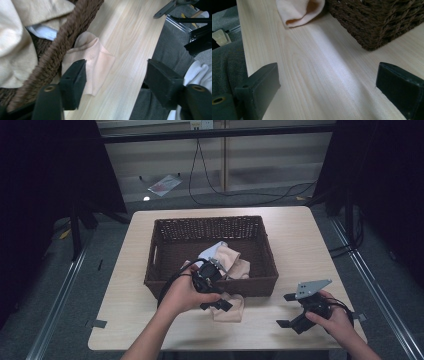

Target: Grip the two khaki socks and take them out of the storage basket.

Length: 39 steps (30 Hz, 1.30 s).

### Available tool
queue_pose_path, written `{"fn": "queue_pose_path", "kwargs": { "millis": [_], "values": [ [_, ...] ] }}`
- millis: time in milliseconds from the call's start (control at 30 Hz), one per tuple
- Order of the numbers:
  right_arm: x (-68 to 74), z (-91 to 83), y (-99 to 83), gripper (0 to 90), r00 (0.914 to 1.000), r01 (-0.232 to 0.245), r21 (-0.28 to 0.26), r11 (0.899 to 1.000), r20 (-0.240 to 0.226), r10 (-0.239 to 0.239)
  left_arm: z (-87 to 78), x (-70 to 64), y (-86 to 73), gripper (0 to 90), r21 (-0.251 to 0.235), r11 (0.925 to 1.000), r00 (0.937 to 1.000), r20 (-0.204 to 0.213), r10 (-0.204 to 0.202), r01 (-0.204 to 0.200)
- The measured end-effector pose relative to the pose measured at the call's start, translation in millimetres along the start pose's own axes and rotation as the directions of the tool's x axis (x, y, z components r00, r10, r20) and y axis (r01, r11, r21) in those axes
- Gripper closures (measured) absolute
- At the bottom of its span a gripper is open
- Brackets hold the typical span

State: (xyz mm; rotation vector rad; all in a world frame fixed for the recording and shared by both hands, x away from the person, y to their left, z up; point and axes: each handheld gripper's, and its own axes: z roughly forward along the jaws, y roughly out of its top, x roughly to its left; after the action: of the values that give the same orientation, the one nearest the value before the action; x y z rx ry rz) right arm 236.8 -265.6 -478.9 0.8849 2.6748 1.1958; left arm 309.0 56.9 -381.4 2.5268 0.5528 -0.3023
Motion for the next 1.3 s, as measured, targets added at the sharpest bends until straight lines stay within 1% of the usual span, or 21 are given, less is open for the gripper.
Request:
{"fn": "queue_pose_path", "kwargs": {
  "millis": [100, 167, 200, 233, 300, 400, 433, 500, 533, 600, 667, 700, 833, 900, 933, 1000, 1033, 1067, 1167, 1300],
  "values": [
    [0.1, -0.1, 0.1, 4.7, 1.0, 0.0, -0.001, 1.0, 0.001, 0.0, -8.4, -2.2, 5.8, 30.3, -0.008, 0.9999, 0.9999, -0.012, -0.007, 0.007],
    [0.2, -0.5, 0.0, 4.7, 1.0, -0.003, -0.001, 1.0, 0.0, 0.003, -13.7, -2.6, 9.9, 28.3, 0.002, 1.0, 0.9998, -0.019, 0.006, -0.006],
    [0.1, -0.5, 0.0, 4.7, 1.0, -0.004, -0.001, 1.0, 0.0, 0.004, -15.7, -3.4, 11.6, 27.0, -0.002, 1.0, 0.9998, -0.022, -0.001, 0.001],
    [0.0, -0.4, 0.0, 4.7, 1.0, -0.003, 0.0, 1.0, 0.0, 0.003, -18.7, -2.7, 13.9, 26.0, 0.006, 1.0, 0.9997, -0.024, 0.005, -0.005],
    [0.0, -0.2, 0.1, 4.7, 1.0, -0.001, 0.0, 1.0, -0.001, 0.001, -23.0, -1.5, 17.8, 23.4, -0.002, 1.0, 0.9993, -0.038, -0.002, 0.002],
    [0.1, -0.1, 0.2, 4.7, 1.0, 0.002, 0.0, 1.0, 0.0, -0.002, -28.9, 4.2, 23.6, 20.0, -0.004, 1.0, 0.9977, -0.068, -0.001, 0.0],
    [0.2, -0.3, 0.2, 4.7, 1.0, -0.001, 0.0, 1.0, -0.001, 0.001, -31.0, 6.3, 25.7, 18.4, 0.0, 1.0, 0.9971, -0.075, -0.009, 0.009],
    [0.1, -0.5, 0.1, 4.7, 1.0, -0.004, -0.003, 1.0, -0.004, 0.004, -33.4, 12.1, 28.4, 15.6, -0.014, 0.9999, 0.9962, -0.087, -0.004, 0.003],
    [-0.2, -0.4, 0.1, 4.7, 1.0, -0.001, -0.005, 1.0, -0.001, 0.001, -34.0, 15.2, 29.0, 14.3, -0.029, 0.9995, 0.9956, -0.093, -0.015, 0.012],
    [0.0, -0.8, 0.3, 4.7, 1.0, 0.001, -0.004, 1.0, 0.0, -0.001, -35.1, 22.0, 30.1, 13.7, -0.038, 0.9988, 0.9937, -0.107, -0.036, 0.032],
    [0.1, -0.4, 0.2, 4.7, 1.0, -0.003, -0.002, 1.0, -0.004, 0.003, -34.2, 29.2, 30.9, 13.1, -0.046, 0.998, 0.9913, -0.122, -0.049, 0.044],
    [-0.1, -0.3, 0.2, 4.7, 1.0, 0.0, 0.0, 1.0, -0.002, 0.0, -33.6, 32.8, 31.4, 12.4, -0.047, 0.998, 0.9902, -0.131, -0.049, 0.043],
    [0.1, -0.5, 0.2, 4.7, 1.0, -0.003, -0.002, 1.0, -0.004, 0.003, -29.2, 46.1, 33.8, 11.3, -0.052, 0.996, 0.986, -0.147, -0.079, 0.072],
    [-0.4, -0.3, 0.1, 4.7, 1.0, -0.001, -0.005, 1.0, -0.003, 0.001, -25.7, 51.1, 35.4, 11.1, -0.05, 0.9951, 0.9851, -0.145, -0.092, 0.085],
    [-0.3, -0.3, 0.2, 4.7, 1.0, -0.002, -0.004, 1.0, -0.004, 0.001, -24.4, 53.9, 36.3, 10.9, -0.04, 0.9952, 0.9858, -0.139, -0.094, 0.089],
    [0.0, -0.3, 0.2, 4.7, 1.0, -0.001, -0.002, 1.0, -0.005, 0.001, -20.5, 58.7, 37.6, 10.9, -0.032, 0.9948, 0.9834, -0.152, -0.1, 0.096],
    [0.0, -0.1, 0.2, 4.7, 1.0, -0.001, -0.001, 1.0, -0.004, 0.001, -18.2, 61.0, 38.1, 10.8, -0.037, 0.9941, 0.9821, -0.156, -0.106, 0.102],
    [0.0, -0.4, 0.3, 4.7, 1.0, 0.001, 0.003, 1.0, 0.0, -0.001, -17.4, 63.3, 39.3, 10.7, -0.028, 0.9946, 0.9818, -0.16, -0.103, 0.1],
    [-0.4, -0.3, 0.1, 4.7, 1.0, 0.0, -0.004, 1.0, -0.003, 0.0, -12.4, 69.3, 41.4, 9.8, -0.037, 0.9926, 0.9794, -0.162, -0.121, 0.116],
    [-0.3, -0.3, 0.1, 4.7, 1.0, 0.002, -0.001, 1.0, -0.001, -0.002, -6.3, 75.6, 43.8, 9.5, -0.031, 0.9916, 0.9758, -0.177, -0.129, 0.126]
  ]
}}
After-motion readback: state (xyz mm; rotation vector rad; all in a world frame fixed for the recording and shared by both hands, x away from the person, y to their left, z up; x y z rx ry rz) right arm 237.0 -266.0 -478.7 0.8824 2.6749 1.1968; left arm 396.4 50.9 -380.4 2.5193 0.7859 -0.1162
